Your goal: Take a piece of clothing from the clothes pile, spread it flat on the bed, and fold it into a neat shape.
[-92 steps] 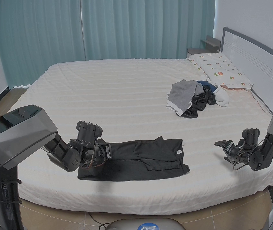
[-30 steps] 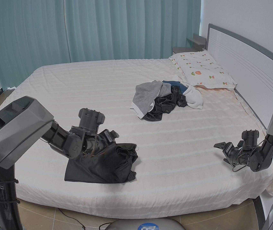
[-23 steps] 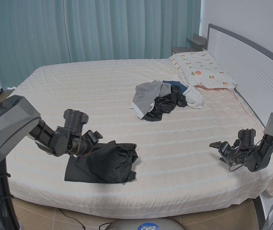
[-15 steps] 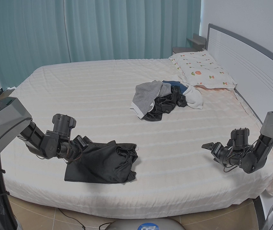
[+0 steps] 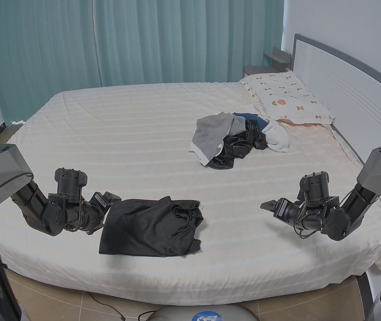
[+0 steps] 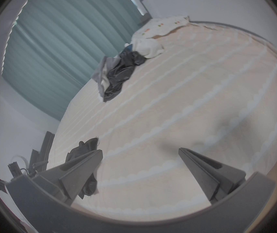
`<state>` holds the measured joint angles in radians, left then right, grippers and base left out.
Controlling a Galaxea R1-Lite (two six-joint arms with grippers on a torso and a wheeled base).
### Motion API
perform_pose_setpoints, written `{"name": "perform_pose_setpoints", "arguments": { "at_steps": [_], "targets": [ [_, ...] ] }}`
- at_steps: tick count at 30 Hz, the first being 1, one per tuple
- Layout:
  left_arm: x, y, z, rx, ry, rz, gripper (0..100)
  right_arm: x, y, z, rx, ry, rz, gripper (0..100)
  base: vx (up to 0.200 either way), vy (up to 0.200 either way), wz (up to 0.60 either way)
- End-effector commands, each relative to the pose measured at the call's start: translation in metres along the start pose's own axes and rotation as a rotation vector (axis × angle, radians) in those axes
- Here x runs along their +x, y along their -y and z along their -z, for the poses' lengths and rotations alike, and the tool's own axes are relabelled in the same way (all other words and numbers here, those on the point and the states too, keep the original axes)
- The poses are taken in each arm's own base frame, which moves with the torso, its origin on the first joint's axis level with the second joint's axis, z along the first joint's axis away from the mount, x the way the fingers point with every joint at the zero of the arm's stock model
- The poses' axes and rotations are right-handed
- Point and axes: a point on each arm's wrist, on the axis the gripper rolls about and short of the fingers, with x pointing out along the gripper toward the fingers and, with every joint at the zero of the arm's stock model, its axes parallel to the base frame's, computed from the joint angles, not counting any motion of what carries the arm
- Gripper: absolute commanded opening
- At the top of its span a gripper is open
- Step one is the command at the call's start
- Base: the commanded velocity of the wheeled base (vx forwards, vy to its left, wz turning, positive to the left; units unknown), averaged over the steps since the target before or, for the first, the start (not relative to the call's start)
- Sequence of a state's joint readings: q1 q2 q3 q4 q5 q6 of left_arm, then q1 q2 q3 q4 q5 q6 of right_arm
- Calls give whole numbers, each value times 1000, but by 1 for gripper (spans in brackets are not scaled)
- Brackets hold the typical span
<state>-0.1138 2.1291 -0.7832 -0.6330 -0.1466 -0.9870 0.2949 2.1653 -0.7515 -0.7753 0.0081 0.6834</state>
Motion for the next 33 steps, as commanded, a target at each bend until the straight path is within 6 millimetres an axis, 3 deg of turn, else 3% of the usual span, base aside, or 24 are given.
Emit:
{"name": "perform_pose_setpoints", "arguments": {
  "at_steps": [1,9,19,27,33],
  "targets": [
    [-1,-6,0,-16,-5,-12,100,1,-18,-1,-44,11,-28,100,0,200,0],
    [-1,-8,0,-39,-38,5,100,9,-37,-1,-102,1,-26,100,0,200,0],
    [0,-12,1,-53,-66,7,100,38,-41,-3,-245,56,66,100,0,200,0],
    [1,-14,2,-55,-71,0,100,56,-64,11,-319,7,55,100,0,0,0],
    [0,-15,3,-55,-74,-2,100,76,-67,12,-366,-5,90,100,0,0,0]
  ]
}}
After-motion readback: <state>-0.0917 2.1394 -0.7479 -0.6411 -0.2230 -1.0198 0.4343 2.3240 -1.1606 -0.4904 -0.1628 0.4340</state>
